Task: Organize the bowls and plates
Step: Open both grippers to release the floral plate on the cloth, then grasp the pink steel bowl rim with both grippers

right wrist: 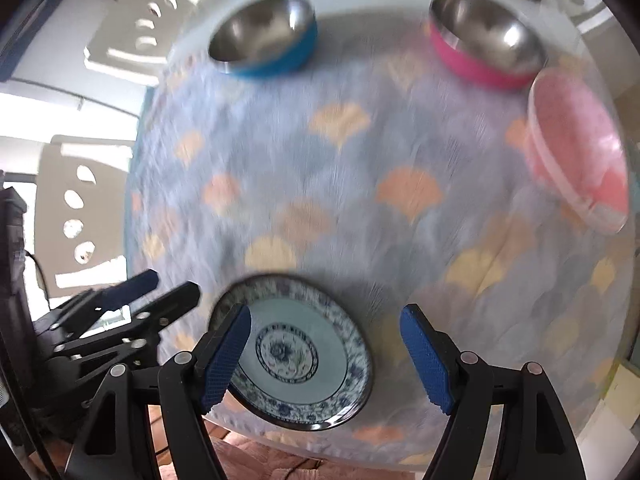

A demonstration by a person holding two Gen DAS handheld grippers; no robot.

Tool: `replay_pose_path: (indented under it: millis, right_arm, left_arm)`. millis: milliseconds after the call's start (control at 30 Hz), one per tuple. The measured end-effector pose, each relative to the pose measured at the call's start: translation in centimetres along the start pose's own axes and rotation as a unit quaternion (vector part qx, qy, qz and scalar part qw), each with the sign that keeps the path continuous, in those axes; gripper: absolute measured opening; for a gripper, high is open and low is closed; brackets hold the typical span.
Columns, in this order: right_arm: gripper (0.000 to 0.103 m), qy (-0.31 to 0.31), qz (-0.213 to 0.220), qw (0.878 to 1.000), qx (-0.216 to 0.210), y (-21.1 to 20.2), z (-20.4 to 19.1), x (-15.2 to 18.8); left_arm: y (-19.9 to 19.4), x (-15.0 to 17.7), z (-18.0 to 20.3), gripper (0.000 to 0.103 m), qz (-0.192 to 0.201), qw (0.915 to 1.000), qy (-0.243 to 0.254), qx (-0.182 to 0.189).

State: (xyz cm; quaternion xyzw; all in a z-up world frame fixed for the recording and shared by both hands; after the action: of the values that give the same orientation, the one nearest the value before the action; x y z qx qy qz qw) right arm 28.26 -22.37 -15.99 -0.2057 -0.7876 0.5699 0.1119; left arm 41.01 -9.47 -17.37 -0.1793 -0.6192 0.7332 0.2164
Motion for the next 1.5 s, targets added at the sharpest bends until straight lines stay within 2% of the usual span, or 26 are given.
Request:
replay_pose_path:
  millis: [167, 300, 500, 600, 767, 900, 967, 1100, 1200, 1367, 1500]
  right_arm:
    - [0.075, -0.011, 0.036, 0.999, 0.01, -4.8, 3.2, -4.0]
    - [0.075, -0.021, 0.052, 0.998, 0.017, -7.5, 6.6, -7.7]
    - [0.075, -0.017, 0.073, 0.997, 0.027, -9.8, 13.4, -13.2]
    - [0.075, -0.006, 0.062, 0.997, 0.036, -8.6, 17.2, -14.8]
    - [0.075, 0.017, 0.022, 0.999, 0.021, -3.2, 21.9, -16.5]
    - [0.075, 0.027, -0.002, 1.0, -0.014, 1.0, 23.5, -16.7]
    - [0.075, 0.028, -0.012, 0.999, -0.028, 2.7, 23.8, -16.9]
    - [0.072, 0.024, -0.021, 0.999, -0.021, 4.7, 24.5, -17.5]
    - [0.069, 0.034, -0.029, 0.999, -0.029, 5.8, 25.1, -17.3]
    - [0.065, 0.023, -0.028, 0.999, -0.015, 6.2, 25.0, -17.4]
    - [0.055, 0.004, -0.027, 1.0, 0.002, 6.5, 24.0, -18.4]
  left_arm:
    - [-2.3, -3.8, 4.4, 0.055, 0.025, 0.9995, 0.012, 0.014]
    - [-3.5, -7.3, 7.9, 0.054, 0.041, 0.9988, -0.001, 0.026]
    - [-2.6, -12.4, 13.4, 0.055, 0.056, 0.9978, -0.022, 0.029]
    - [-0.6, -14.1, 15.8, 0.055, 0.05, 0.9977, -0.033, 0.031]
    - [4.3, -15.7, 18.0, 0.055, 0.025, 0.9984, -0.049, 0.018]
    - [8.4, -16.0, 19.0, 0.055, -0.005, 0.9987, -0.05, -0.003]
    - [9.8, -16.0, 19.5, 0.055, -0.013, 0.9987, -0.049, -0.002]
    - [11.5, -16.4, 20.1, 0.054, -0.015, 0.9989, -0.04, -0.018]
    - [12.3, -16.5, 20.3, 0.052, -0.016, 0.9991, -0.036, -0.016]
    - [13.2, -16.6, 20.8, 0.039, -0.013, 0.9994, -0.025, -0.022]
    - [13.8, -16.5, 21.1, 0.028, -0.015, 0.9995, -0.018, -0.022]
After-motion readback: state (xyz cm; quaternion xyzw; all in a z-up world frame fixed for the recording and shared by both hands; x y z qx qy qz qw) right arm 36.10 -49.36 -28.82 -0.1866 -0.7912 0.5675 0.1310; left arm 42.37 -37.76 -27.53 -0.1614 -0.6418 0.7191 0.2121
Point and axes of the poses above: each gripper's, at about its wrist camera, not at the fingertips, and y roughly the way its jaws point, z to its right, x to its underside, the point moved 6 cm from there along y, roughly the way its jaws point, and after that the axes turned 12 degrees about -y, right-handed, at the moved point
